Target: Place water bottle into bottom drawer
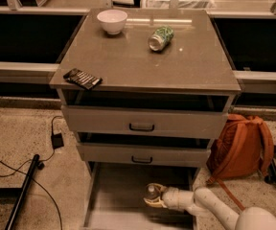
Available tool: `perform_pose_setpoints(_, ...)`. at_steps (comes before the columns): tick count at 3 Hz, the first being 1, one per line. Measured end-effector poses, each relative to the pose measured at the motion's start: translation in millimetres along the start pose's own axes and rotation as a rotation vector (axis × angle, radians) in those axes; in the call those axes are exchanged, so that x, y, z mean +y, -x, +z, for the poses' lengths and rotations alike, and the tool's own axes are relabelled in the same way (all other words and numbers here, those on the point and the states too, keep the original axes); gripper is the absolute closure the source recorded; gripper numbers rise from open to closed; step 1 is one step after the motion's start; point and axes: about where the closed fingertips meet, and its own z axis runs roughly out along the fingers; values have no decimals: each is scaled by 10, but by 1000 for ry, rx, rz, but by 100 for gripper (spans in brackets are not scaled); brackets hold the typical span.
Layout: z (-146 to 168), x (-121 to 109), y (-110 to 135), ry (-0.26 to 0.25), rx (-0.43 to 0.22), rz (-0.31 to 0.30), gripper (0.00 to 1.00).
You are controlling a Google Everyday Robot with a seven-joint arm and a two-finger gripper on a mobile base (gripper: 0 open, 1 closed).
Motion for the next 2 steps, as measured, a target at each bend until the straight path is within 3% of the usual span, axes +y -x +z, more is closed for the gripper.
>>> perform_pose_setpoints(1,-3,0,-10,1,1,3,6)
perform_pose_setpoints(2,-3,0,-10,1,1,3,0)
